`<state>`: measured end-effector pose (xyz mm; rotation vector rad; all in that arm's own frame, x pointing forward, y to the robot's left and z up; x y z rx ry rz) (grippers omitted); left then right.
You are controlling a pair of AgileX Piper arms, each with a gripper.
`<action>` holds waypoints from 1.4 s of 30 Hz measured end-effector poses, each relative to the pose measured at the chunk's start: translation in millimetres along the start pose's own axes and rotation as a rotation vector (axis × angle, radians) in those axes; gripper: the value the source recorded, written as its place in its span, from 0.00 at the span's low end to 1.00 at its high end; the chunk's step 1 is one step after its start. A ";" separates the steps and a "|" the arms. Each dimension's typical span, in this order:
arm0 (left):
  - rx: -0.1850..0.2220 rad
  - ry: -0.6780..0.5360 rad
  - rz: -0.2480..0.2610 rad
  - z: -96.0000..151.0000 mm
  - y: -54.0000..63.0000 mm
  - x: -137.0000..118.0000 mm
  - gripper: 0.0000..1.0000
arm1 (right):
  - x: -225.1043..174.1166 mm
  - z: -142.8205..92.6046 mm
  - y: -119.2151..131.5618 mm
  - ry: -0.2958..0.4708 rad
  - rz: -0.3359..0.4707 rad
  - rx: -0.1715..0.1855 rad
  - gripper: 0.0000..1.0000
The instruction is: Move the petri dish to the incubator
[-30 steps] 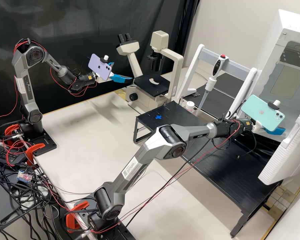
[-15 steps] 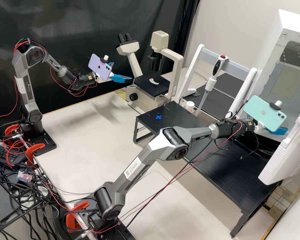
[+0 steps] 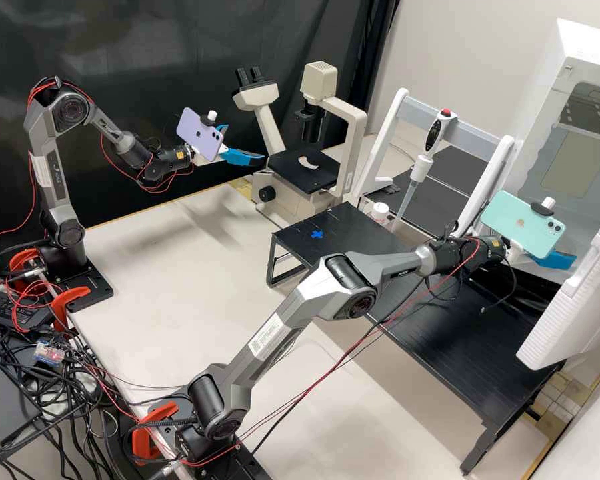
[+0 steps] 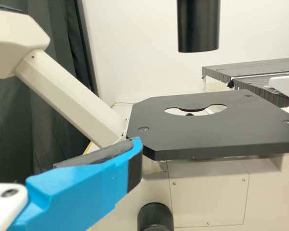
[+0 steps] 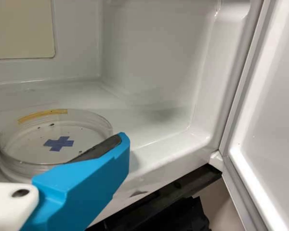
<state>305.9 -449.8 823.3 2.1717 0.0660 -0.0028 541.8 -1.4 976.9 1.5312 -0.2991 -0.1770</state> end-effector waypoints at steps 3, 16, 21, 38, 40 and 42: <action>0.000 0.000 0.000 0.0 0.0 0.0 1.00 | 0.2 3.9 -4.6 -0.010 -0.014 0.003 1.00; 0.000 0.000 0.000 0.0 0.0 0.0 1.00 | -36.9 25.9 15.4 0.010 0.007 0.084 1.00; 0.000 0.000 0.000 0.0 0.0 0.0 1.00 | -62.5 41.4 24.9 0.010 0.038 0.104 1.00; 0.000 0.000 0.000 0.0 0.0 0.0 1.00 | -198.9 39.6 7.9 0.290 0.184 0.139 1.00; 0.000 0.000 0.000 0.0 0.0 0.0 1.00 | -222.2 39.7 -3.1 0.328 0.193 0.130 1.00; 0.000 0.000 0.000 0.0 0.0 0.0 1.00 | -239.7 37.6 -11.0 0.369 0.204 0.113 1.00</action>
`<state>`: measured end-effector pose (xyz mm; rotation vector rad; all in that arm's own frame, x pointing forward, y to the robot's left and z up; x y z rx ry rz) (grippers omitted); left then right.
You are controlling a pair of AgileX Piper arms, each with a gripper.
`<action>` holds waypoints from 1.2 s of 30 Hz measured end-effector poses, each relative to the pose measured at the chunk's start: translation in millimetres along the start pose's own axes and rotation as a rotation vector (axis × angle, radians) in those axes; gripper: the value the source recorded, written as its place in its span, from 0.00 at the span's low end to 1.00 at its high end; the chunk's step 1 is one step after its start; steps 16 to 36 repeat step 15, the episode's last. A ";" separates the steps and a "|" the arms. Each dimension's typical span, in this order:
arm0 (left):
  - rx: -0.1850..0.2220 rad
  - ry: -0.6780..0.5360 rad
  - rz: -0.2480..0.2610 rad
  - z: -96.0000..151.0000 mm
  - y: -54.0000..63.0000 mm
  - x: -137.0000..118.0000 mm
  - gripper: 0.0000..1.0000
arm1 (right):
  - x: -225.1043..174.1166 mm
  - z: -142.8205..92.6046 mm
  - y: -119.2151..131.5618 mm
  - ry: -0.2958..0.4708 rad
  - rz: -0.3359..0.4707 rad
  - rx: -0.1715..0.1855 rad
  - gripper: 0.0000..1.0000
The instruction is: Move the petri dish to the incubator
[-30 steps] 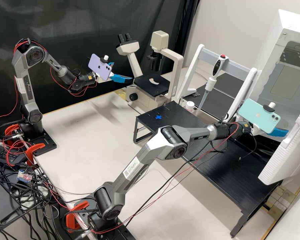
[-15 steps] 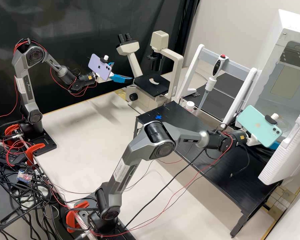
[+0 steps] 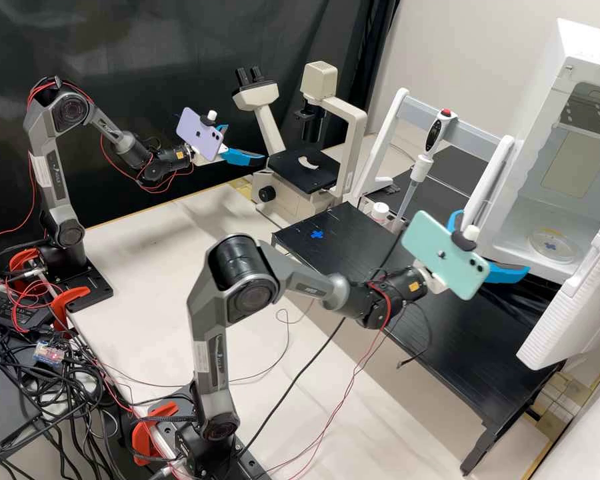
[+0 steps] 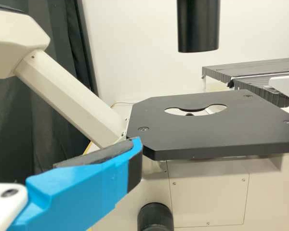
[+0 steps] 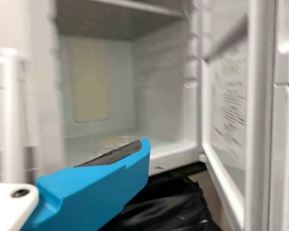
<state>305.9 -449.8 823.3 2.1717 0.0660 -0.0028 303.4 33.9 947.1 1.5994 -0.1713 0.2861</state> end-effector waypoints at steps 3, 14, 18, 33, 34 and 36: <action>0.000 0.000 0.000 0.0 0.0 0.0 1.00 | -29.2 -10.4 -11.9 0.046 0.034 0.007 1.00; 0.000 0.000 0.000 0.0 0.0 0.0 1.00 | -117.5 -31.4 -50.6 0.175 -0.003 0.046 1.00; 0.000 0.000 0.000 0.0 0.0 0.0 1.00 | -121.0 -31.2 -52.6 0.175 -0.014 0.046 1.00; 0.000 0.000 0.000 0.0 0.0 0.0 1.00 | -121.0 -31.2 -52.6 0.175 -0.014 0.046 1.00; 0.000 0.000 0.000 0.0 0.0 0.0 1.00 | -121.0 -31.2 -52.6 0.175 -0.014 0.046 1.00; 0.000 0.000 0.000 0.0 0.0 0.0 1.00 | -121.0 -31.2 -52.6 0.175 -0.014 0.046 1.00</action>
